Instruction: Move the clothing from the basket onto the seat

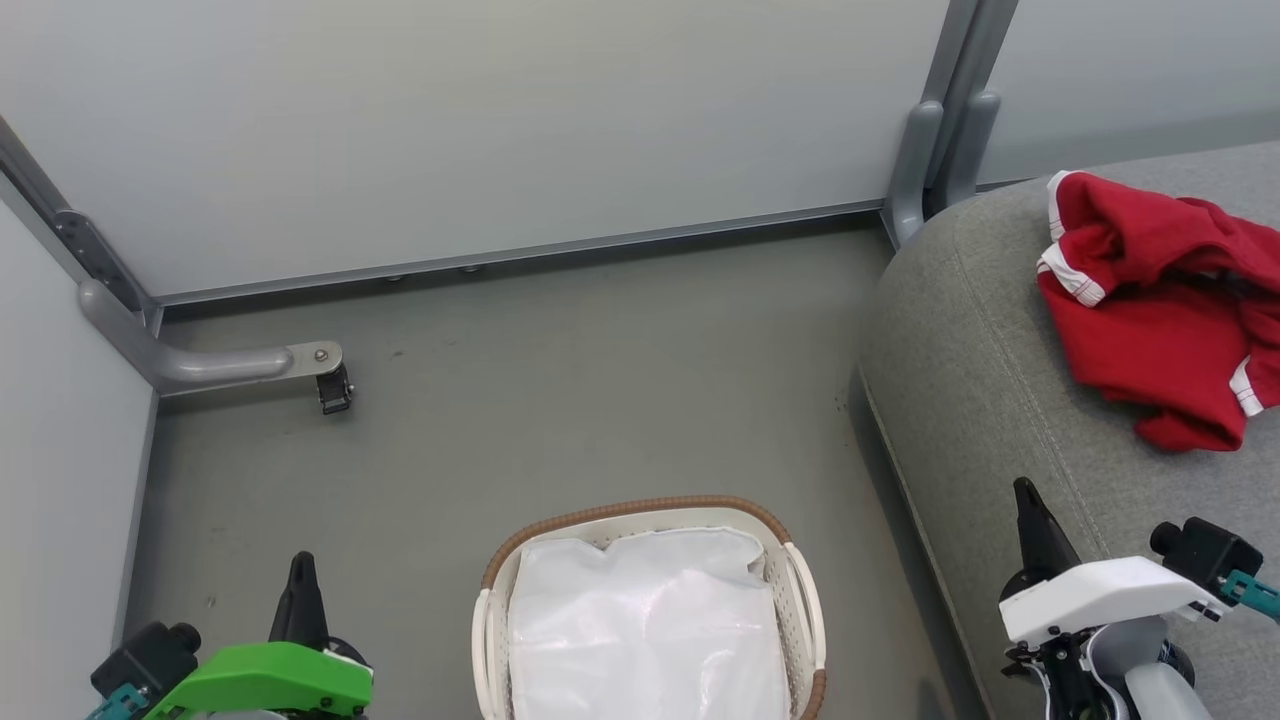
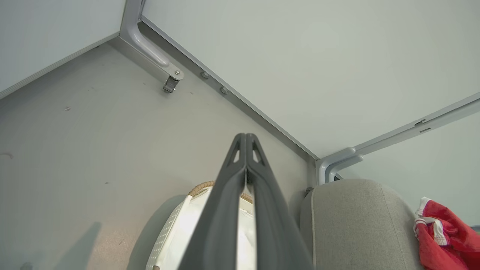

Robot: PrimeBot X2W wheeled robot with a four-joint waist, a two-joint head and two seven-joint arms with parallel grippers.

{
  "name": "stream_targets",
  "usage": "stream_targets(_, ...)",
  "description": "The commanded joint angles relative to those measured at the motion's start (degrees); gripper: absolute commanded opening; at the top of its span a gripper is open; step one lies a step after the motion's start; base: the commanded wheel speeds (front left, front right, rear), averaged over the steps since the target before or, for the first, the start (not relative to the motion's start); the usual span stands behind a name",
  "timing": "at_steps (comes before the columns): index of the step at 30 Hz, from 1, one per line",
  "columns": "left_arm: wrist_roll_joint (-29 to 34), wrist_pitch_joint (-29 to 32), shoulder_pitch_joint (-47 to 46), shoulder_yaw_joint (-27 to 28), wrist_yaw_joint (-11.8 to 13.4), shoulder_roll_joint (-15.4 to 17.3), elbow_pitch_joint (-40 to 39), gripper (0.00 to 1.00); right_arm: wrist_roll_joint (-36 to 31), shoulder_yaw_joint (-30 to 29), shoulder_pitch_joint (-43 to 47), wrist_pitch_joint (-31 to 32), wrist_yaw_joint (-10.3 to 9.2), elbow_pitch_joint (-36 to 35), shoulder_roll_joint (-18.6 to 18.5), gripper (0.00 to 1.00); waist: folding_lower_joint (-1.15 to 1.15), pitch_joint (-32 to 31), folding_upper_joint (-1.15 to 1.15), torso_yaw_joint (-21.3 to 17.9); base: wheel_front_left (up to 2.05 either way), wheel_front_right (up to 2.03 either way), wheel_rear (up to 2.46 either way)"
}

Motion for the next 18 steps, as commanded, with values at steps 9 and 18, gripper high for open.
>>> stream_targets(9,-7.4,2.0,-2.2,1.2,-0.9,0.3,-1.7,0.0,7.7,-1.0,0.0,2.1,-0.01,-1.8,-0.4,0.0,0.0,-0.3,0.0,-0.1,0.0,0.0,0.0)
stream_targets(18,-13.1,3.6,-2.6,1.9,-1.4,0.3,-2.5,0.0,13.7,-1.6,0.2,3.7,-0.02,-2.6,-0.4,0.0,0.0,-0.6,0.0,-0.1,0.0,0.0,0.0)
